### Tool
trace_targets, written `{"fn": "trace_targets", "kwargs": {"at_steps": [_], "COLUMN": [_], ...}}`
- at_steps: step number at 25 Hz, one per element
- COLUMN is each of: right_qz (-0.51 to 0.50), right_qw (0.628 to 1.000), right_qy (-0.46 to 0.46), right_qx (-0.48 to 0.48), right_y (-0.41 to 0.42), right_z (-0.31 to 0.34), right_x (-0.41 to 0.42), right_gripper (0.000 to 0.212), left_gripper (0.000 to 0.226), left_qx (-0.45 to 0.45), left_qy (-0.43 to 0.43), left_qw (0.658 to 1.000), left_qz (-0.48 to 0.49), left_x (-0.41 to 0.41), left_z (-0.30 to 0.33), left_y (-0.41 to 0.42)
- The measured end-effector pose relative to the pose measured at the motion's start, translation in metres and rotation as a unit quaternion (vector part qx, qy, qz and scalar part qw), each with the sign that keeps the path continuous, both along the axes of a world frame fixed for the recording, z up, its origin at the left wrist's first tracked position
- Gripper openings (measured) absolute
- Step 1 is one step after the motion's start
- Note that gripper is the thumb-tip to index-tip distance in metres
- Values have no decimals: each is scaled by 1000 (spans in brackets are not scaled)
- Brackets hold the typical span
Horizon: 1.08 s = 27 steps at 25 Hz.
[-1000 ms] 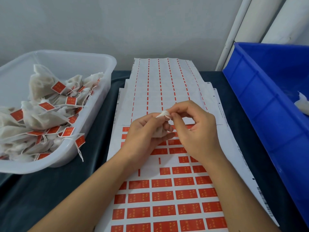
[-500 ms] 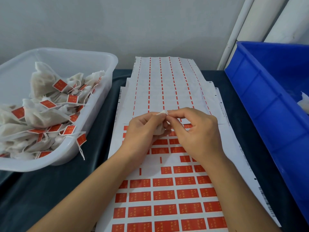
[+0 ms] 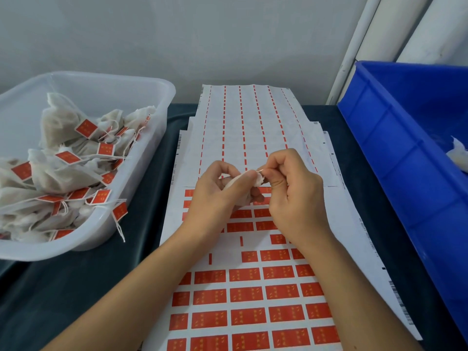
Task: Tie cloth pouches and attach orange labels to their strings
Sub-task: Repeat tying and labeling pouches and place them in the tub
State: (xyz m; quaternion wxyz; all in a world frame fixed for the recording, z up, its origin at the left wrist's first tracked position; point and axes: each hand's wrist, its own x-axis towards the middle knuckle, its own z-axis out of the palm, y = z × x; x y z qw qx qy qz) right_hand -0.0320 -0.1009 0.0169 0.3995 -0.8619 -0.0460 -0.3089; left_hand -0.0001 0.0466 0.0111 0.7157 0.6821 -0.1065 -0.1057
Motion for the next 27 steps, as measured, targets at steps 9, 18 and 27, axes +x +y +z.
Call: {"fn": "trace_targets", "kwargs": {"at_steps": [9,18,27], "right_qz": [-42,-137,-85], "right_qw": [970,987,984], "right_qy": [66,68,95], "right_qx": [231,-50,-123], "right_y": [-5,-20,-18], "right_z": [3,-2,12], "right_x": [3,7,12], "right_gripper": [15,20,15], "left_gripper": [21,15,15], "left_qx": [27,156,144], "left_qy": [-52,-81,-87], "left_qw": [997,984,985], "left_qz": [-45,-17,-47], "left_x": [2,6,10], "left_z": [4,5,8], "left_y": [3,8,16]}}
